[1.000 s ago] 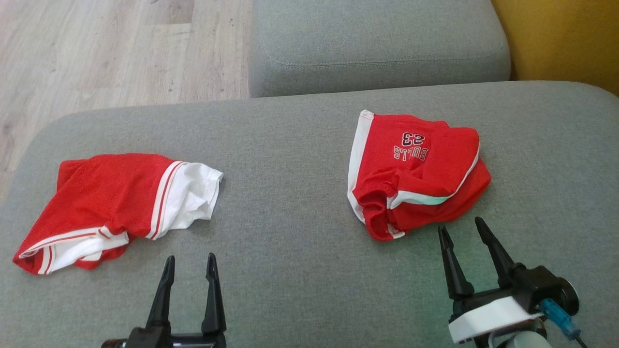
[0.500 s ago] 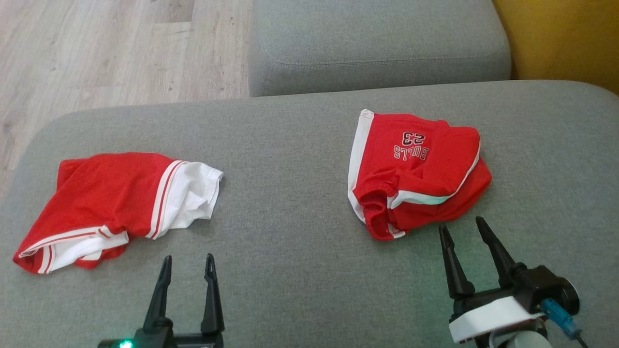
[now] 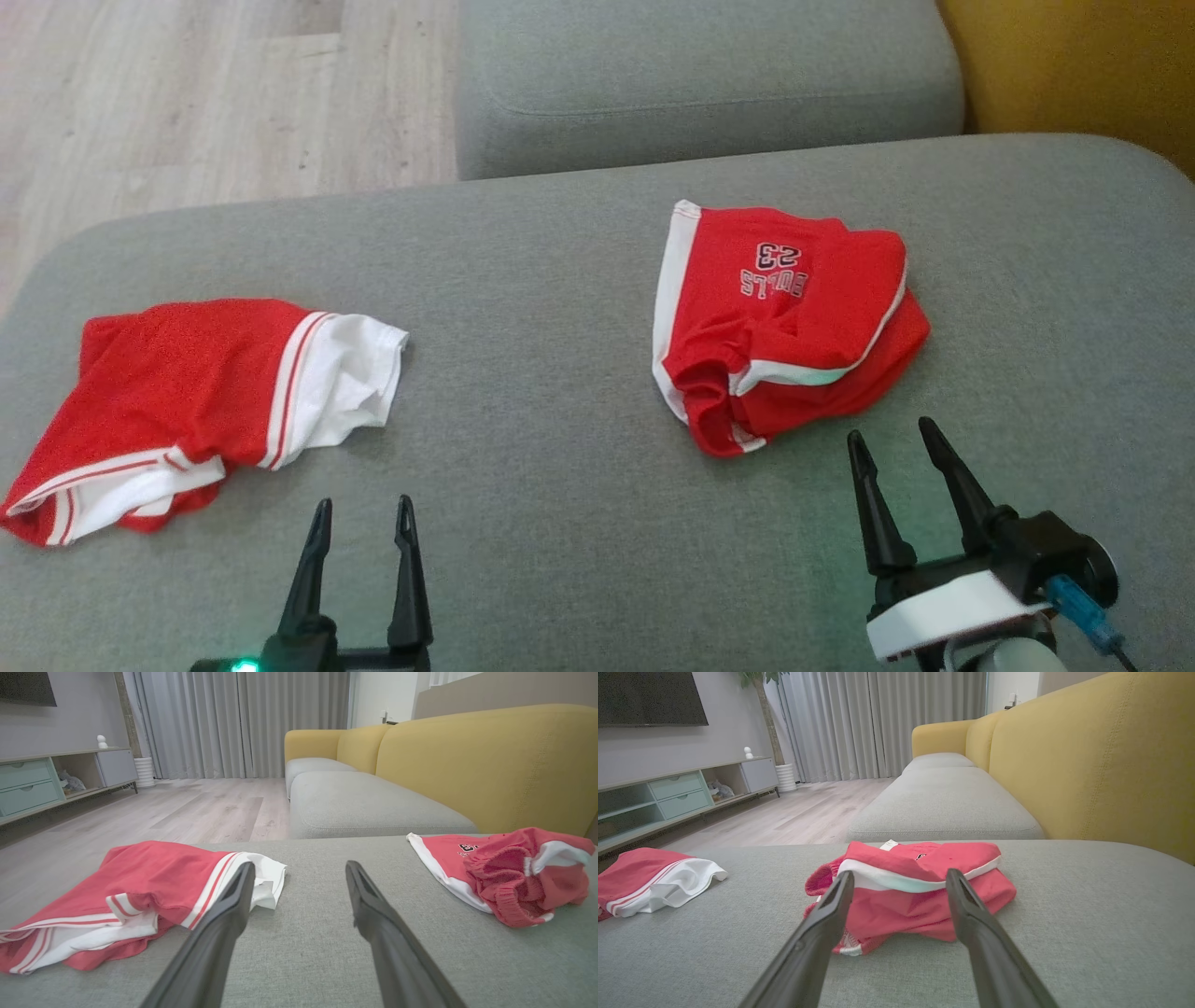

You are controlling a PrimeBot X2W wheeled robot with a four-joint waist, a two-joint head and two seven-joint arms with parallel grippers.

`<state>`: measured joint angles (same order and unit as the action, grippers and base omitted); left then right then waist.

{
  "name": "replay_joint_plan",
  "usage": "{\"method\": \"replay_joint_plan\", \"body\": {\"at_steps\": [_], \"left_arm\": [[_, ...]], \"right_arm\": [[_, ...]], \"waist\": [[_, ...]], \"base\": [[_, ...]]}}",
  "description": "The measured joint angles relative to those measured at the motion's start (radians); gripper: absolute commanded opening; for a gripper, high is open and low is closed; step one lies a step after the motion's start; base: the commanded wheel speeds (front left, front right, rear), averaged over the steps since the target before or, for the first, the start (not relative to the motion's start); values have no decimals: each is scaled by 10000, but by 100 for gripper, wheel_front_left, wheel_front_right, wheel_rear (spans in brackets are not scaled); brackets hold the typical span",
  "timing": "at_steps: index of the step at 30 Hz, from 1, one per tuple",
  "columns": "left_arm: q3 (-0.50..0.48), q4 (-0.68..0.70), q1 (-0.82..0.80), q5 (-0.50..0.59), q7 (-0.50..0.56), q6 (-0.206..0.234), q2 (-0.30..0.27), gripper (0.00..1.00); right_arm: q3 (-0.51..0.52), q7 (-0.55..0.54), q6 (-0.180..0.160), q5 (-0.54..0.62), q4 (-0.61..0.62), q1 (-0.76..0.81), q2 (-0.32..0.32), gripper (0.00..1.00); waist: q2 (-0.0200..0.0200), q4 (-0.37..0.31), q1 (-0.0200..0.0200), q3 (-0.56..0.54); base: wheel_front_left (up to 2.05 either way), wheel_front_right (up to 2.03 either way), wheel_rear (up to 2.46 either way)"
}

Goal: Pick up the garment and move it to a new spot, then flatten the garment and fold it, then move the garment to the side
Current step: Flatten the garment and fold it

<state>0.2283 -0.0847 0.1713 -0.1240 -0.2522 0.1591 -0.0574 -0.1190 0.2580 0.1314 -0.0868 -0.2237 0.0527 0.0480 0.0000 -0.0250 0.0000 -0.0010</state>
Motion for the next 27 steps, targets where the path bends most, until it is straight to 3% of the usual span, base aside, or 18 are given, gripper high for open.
{"method": "replay_joint_plan", "body": {"at_steps": [7,13,18,27], "left_arm": [[192,-253,-259,-12,0,-224,0,100],[1091,-802,-1641,-136,-2,-872,2,100],[2276,-1885,-3324,-1317,-2,-1241,15,100],[4013,-3407,-4990,-3521,0,-1860,40,100]], "right_arm": [[-61,0,0,0,17,-19,0,100],[-203,0,0,-2,150,-175,0,100],[-422,0,0,-96,182,-699,0,100],[-635,0,0,-130,178,-960,0,100]], "waist": [[0,-422,0,174],[0,-910,0,630],[0,-1463,3,1173],[0,-2361,2,1810]], "base": [[0,0,0],[0,0,0],[0,0,0],[0,0,0]]}}
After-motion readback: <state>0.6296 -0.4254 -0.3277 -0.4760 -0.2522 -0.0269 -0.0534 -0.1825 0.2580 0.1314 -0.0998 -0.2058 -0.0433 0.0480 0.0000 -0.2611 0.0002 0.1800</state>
